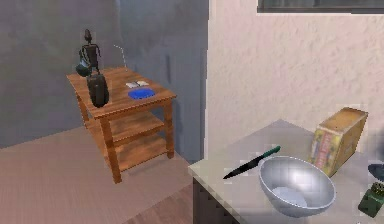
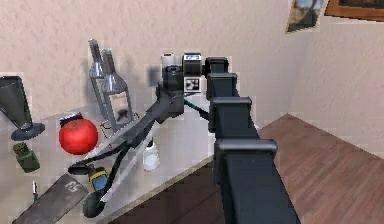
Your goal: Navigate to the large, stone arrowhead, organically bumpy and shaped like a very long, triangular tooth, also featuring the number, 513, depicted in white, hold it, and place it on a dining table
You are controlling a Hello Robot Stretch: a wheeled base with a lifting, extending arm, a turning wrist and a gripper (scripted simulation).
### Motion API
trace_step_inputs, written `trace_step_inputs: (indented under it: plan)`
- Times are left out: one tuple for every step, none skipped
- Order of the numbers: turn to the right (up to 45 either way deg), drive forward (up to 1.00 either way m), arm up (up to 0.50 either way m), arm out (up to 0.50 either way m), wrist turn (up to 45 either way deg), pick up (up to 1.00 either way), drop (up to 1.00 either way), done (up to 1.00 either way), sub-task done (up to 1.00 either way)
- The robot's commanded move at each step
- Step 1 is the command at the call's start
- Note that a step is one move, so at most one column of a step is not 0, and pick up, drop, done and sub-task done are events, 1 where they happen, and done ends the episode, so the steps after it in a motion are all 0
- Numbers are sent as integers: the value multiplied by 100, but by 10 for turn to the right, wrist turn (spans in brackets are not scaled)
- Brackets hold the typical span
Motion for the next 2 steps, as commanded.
trace_step_inputs:
  plan:
    - [0, 0, 0, -26, 0, 0, 0, 0, 0]
    - [-450, 0, 0, 0, 0, 0, 0, 0, 0]
